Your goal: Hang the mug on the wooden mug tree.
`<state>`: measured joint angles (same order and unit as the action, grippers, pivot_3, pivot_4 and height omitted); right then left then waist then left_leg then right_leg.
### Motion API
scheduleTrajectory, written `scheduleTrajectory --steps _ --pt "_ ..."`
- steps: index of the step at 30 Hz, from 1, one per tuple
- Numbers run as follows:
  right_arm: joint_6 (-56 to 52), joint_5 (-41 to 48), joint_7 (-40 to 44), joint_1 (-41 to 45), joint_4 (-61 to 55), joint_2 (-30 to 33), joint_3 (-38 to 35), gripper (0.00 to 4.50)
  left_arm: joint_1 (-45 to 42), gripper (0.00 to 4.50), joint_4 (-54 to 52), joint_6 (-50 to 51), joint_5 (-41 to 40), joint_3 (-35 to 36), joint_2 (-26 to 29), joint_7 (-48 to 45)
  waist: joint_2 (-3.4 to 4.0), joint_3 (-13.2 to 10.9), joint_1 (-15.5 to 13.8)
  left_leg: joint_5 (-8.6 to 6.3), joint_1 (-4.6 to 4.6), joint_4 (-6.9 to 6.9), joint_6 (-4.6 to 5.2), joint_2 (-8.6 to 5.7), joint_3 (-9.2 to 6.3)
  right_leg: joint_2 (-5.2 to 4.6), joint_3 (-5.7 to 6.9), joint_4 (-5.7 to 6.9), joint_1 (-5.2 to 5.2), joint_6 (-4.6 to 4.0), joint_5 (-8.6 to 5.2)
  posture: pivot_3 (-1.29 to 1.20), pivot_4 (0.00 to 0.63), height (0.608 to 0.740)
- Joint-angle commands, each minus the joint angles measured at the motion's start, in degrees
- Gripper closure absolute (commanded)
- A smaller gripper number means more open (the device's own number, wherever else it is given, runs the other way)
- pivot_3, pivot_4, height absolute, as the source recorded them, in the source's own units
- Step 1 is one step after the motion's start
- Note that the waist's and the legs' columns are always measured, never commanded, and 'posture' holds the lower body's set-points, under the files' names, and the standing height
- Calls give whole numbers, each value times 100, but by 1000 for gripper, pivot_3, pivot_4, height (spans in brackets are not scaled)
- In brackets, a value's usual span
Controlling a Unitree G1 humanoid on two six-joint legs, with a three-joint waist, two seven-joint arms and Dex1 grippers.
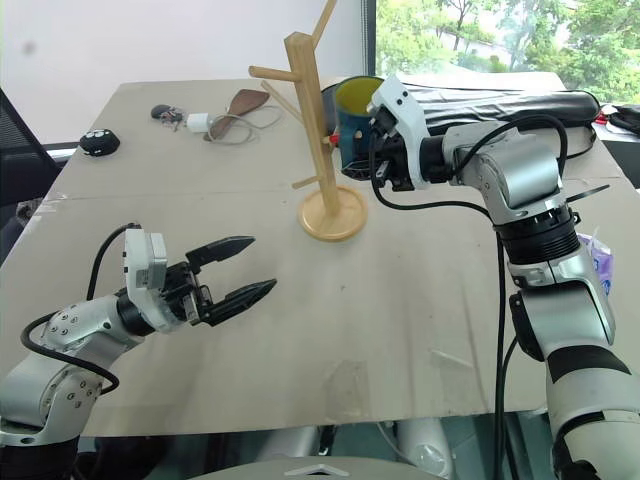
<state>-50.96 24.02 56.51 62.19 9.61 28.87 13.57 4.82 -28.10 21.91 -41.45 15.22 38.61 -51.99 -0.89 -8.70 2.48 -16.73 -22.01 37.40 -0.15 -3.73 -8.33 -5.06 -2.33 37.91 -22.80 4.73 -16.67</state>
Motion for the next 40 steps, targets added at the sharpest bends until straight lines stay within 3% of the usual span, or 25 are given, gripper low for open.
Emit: scheduleTrajectory --steps 1,6,11,18,25,33,40 --pt "178 -41 13 125 -206 79 -223 3014 52 0 -198 -130 5 99 -20 30 0 0 -1 0 0 0 0 0 0 0 0 0 0 0 0 0 150 738" --pt "-112 257 -142 -354 -1010 257 -671 763 42 0 -272 -117 -34 88 -91 123 -1 1 -28 0 -1 2 0 0 -4 -1 4 0 1 0 0 0 150 738" --pt "-60 683 -476 -1514 -2504 467 -1459 763 15 0 -372 -4 -92 74 -179 366 -5 3 -50 0 -3 5 0 0 -7 -2 9 -1 3 0 0 0 150 738" --pt "473 827 -1265 -4171 -4319 400 -2622 763 68 0 -493 222 -266 100 -144 507 -12 8 -59 0 4 7 1 -1 1 -1 0 6 8 1 0 0 150 738" --pt "1701 704 -1111 -6969 -5077 299 -3669 763 450 0 -418 170 -164 191 -71 309 -15 20 -178 0 12 6 2 -5 13 -1 -10 5 15 3 1 0 150 738" --pt "2541 672 -670 -8621 -4792 509 -4603 763 1328 0 -211 150 -120 755 161 -21 -10 21 -185 -6 68 -2 11 6 12 12 -9 2 69 5 2 0 150 738" --pt "2874 619 -570 -8762 -4337 636 -4495 763 1453 0 110 84 74 800 183 -150 -11 21 -184 -20 126 -11 34 6 14 9 -8 -13 130 4 1 0 150 738"
